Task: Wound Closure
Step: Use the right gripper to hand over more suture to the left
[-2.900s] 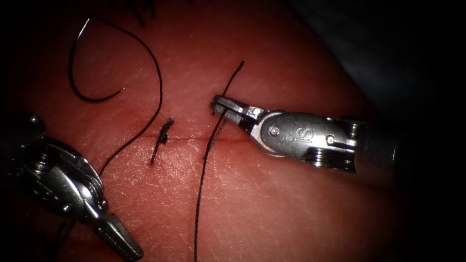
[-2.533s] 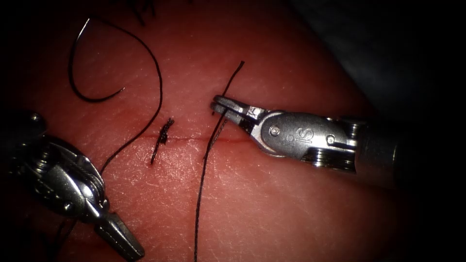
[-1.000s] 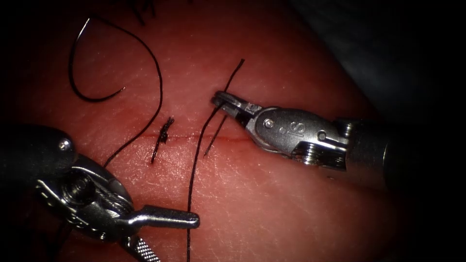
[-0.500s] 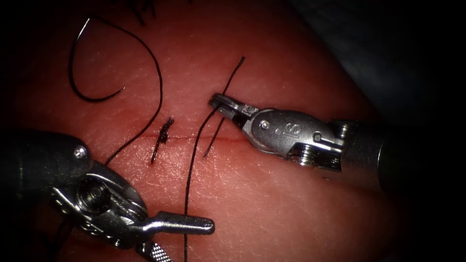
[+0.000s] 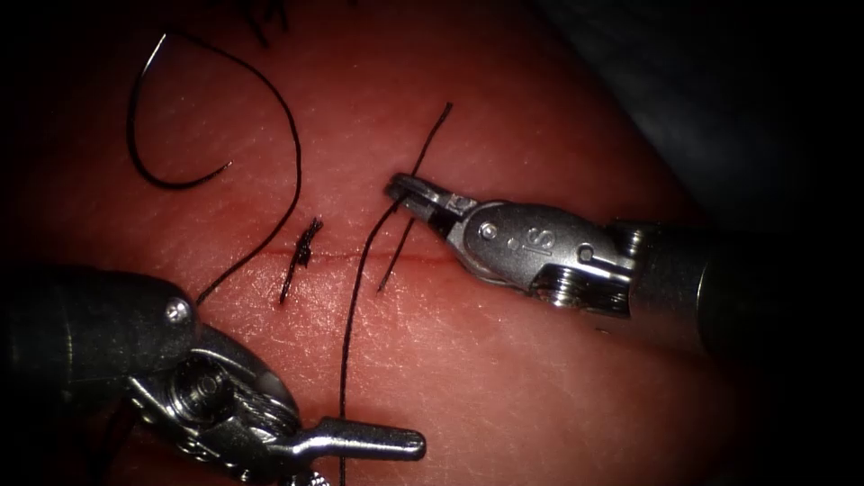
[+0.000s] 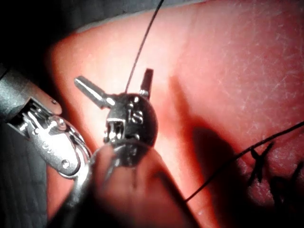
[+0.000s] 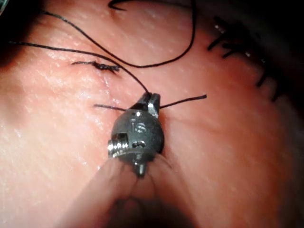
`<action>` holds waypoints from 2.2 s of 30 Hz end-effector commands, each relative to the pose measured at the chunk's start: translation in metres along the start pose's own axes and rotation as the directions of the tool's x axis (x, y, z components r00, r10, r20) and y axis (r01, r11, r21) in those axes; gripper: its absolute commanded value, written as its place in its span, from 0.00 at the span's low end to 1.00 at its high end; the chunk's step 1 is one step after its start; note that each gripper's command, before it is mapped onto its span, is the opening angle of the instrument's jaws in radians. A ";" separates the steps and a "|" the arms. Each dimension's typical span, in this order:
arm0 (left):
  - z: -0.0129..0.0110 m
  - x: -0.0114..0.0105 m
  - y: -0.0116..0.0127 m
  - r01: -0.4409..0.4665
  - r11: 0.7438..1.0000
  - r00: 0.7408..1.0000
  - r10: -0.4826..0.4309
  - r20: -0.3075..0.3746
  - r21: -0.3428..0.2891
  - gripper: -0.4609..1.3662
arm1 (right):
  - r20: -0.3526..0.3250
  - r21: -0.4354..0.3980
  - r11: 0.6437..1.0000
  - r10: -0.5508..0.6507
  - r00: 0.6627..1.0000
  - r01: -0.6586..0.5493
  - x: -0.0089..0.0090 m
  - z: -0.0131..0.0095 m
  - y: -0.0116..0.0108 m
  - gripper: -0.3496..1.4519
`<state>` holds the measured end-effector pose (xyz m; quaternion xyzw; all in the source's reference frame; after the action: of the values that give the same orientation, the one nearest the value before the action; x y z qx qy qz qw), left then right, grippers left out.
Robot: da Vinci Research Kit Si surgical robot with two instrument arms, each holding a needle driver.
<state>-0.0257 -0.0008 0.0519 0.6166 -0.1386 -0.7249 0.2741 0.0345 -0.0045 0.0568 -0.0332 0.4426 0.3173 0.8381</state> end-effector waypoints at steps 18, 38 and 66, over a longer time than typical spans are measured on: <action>-0.0014 -0.0002 0.0004 -0.003 1.000 0.999 0.005 -0.053 0.026 0.06 | 0.002 0.000 1.000 -0.001 1.000 0.001 0.0000 -0.0002 0.0000 0.00; -0.0099 -0.0015 -0.0017 0.038 0.998 0.999 -0.037 -0.024 0.050 0.06 | -0.016 0.031 1.000 -0.003 1.000 0.003 0.0012 -0.0035 -0.0024 0.00; -0.0157 -0.0048 -0.0029 0.057 0.995 0.998 -0.060 0.033 0.086 0.06 | -0.037 0.111 0.994 -0.003 0.999 0.007 0.0050 -0.0066 -0.0092 0.54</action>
<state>-0.0107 0.0064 0.0512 0.6185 -0.1573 -0.7370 0.2225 0.0368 -0.0115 0.0469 0.0055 0.4746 0.2897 0.8311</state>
